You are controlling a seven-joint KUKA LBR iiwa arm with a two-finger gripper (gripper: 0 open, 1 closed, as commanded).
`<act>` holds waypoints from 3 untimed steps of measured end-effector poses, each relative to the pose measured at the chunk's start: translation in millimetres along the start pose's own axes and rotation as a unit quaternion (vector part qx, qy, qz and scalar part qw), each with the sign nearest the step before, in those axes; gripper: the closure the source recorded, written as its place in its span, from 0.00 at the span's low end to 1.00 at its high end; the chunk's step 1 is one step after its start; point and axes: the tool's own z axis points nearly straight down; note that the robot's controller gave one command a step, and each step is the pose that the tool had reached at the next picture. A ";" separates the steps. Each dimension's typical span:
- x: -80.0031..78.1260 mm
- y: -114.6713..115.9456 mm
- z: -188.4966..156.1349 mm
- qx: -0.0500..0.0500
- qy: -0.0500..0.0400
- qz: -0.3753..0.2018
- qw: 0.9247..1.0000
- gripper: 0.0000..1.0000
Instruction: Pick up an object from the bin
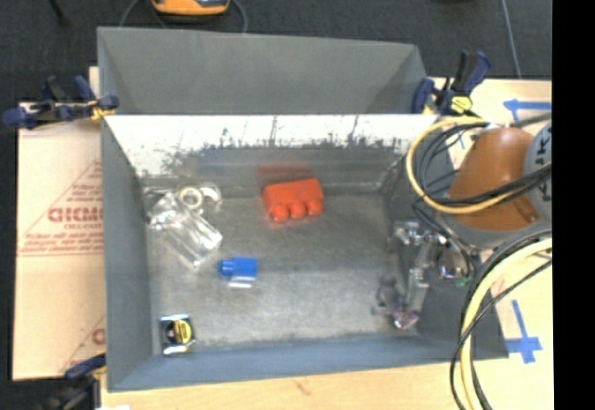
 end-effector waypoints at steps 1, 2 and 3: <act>41.1 -5.9 -1.0 0.000 -0.002 -0.171 0.985 0.00; 41.6 -5.9 -0.5 0.001 -0.001 -0.172 0.985 1.00; 50.8 7.4 -153.4 0.001 -0.003 -0.185 0.983 1.00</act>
Offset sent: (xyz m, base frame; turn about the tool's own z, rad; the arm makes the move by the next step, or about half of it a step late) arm -0.0434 0.0004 -0.0004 -0.3450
